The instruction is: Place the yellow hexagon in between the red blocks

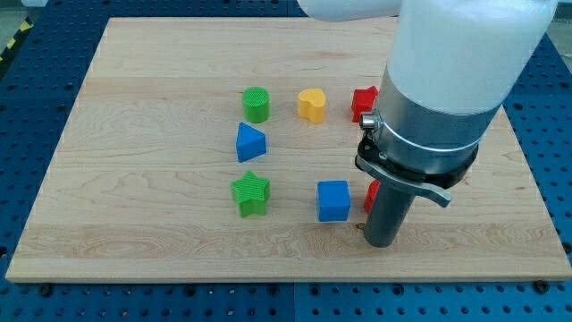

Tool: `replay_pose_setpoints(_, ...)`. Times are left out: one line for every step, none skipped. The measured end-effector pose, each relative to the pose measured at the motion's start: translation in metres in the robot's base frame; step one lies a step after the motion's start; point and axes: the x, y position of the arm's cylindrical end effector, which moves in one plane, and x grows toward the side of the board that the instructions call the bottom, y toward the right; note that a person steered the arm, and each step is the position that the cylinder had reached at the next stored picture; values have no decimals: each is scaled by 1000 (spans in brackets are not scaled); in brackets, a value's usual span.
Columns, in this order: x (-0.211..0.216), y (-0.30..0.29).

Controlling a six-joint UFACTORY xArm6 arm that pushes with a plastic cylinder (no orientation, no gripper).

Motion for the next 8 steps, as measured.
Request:
replay_pose_setpoints(7,18)
replay_pose_setpoints(6,66)
replay_pose_setpoints(-20,120)
replay_pose_setpoints(-85,150)
replay_pose_setpoints(-158,156)
replay_pose_setpoints(-226,156)
replay_pose_setpoints(-277,156)
replay_pose_setpoints(-279,156)
